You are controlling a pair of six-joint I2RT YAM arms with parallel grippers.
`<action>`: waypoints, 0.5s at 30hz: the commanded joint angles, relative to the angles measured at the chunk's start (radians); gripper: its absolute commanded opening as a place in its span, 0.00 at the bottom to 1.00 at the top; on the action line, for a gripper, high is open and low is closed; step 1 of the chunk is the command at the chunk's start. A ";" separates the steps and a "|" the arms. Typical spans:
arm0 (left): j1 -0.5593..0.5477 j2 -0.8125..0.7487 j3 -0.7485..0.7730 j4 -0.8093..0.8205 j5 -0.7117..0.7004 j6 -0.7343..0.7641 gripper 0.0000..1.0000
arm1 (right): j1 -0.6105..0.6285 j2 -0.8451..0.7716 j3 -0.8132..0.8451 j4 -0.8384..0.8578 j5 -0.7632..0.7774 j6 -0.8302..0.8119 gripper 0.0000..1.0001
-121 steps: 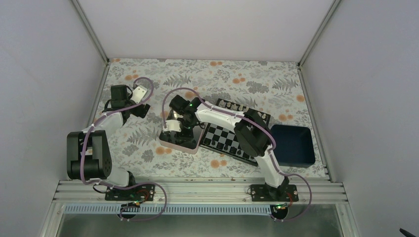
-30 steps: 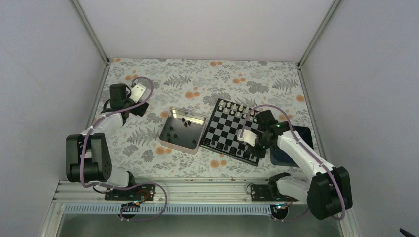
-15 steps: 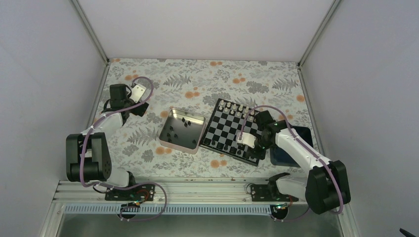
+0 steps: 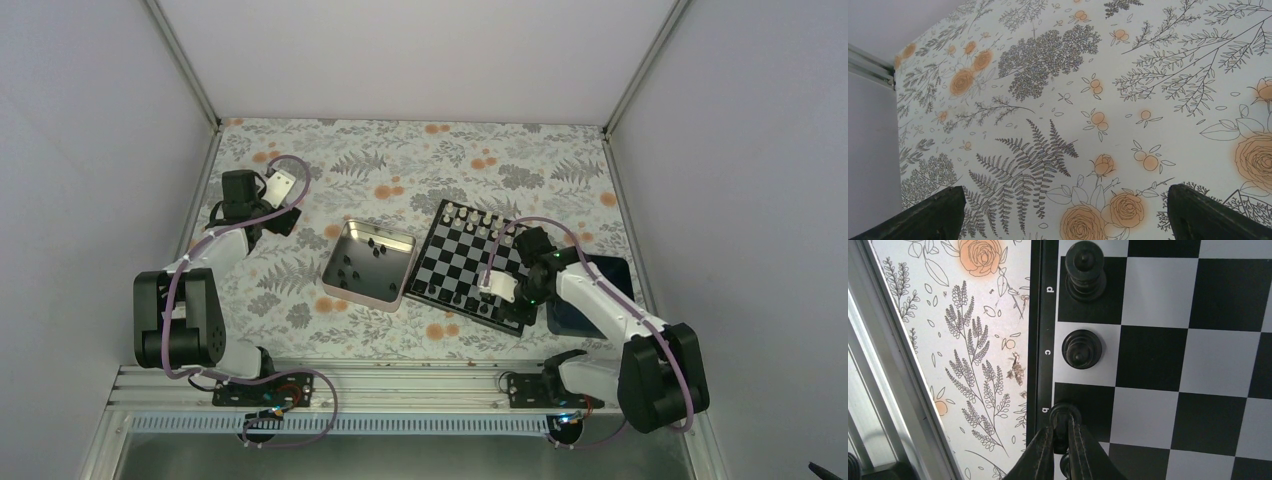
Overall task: Set up the chess pieces on the board
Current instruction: Place the chess piece on the chessboard.
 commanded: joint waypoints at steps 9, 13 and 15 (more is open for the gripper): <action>-0.004 -0.013 0.007 0.007 0.003 0.005 1.00 | -0.009 -0.010 -0.012 0.029 -0.010 -0.003 0.09; -0.004 -0.011 0.007 0.008 0.003 0.007 1.00 | -0.009 -0.015 -0.013 0.034 -0.006 -0.001 0.09; -0.004 -0.012 0.006 0.009 0.003 0.008 1.00 | -0.009 -0.019 -0.015 0.039 -0.002 0.000 0.09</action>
